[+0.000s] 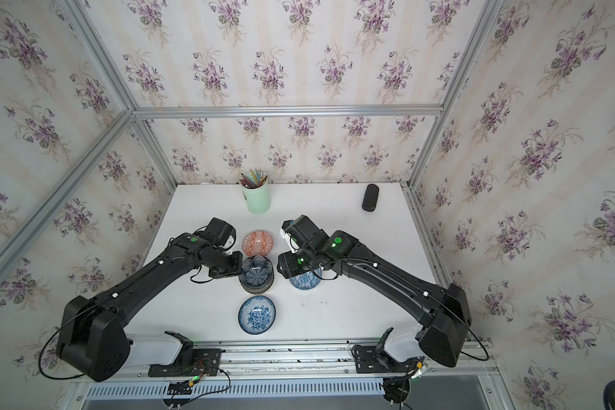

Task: Stack the bowls
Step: Place the bowl on the bowl.

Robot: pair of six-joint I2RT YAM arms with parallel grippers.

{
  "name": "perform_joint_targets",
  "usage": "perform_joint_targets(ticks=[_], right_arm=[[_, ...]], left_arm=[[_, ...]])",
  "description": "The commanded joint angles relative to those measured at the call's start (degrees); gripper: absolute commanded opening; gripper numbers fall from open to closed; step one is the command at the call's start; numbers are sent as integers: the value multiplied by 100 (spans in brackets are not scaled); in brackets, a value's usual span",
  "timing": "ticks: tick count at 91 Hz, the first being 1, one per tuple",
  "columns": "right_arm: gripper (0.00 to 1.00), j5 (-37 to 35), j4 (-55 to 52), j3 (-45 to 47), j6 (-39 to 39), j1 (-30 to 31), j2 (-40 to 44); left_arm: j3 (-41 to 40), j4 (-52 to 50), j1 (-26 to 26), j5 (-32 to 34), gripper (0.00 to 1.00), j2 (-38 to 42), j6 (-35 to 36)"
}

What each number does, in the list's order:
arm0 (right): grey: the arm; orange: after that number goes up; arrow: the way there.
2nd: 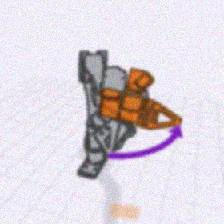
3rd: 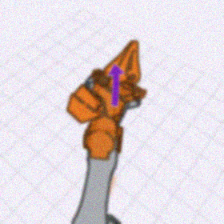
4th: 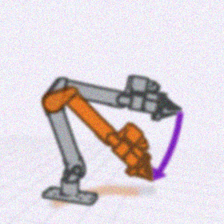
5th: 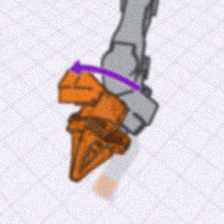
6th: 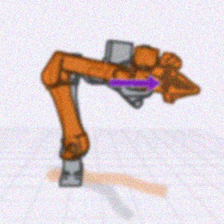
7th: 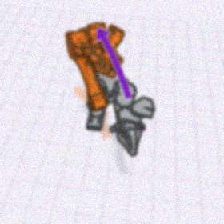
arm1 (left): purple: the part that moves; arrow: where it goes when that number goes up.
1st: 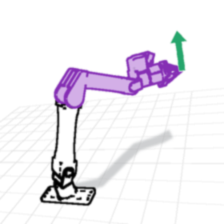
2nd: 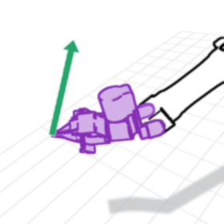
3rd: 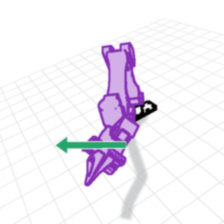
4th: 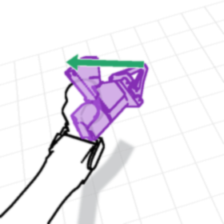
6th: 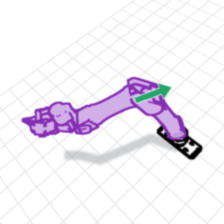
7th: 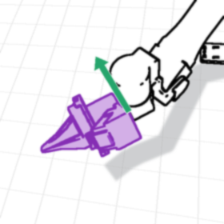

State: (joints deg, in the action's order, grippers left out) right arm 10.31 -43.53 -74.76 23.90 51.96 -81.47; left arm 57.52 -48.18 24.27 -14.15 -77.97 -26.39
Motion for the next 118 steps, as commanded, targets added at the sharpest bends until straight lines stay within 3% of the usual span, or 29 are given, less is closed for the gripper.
perform_joint_targets(ticks=[1,36,79,102,118], right_arm=[[59,-5,58,34,-19,-2,-5],[59,-2,99,82,0,-1,0],[59,-47,85,76,-8,-2,-7],[59,-21,105,108,26,-2,-1],[59,-33,95,162,14,-2,46]], left_arm=[[-19,183,-3,-28,0,-25,-38],[-83,183,8,-113,0,45,31],[33,-139,16,-134,39,91,125],[106,-265,14,-36,41,142,131],[31,-429,16,27,41,633,65]])
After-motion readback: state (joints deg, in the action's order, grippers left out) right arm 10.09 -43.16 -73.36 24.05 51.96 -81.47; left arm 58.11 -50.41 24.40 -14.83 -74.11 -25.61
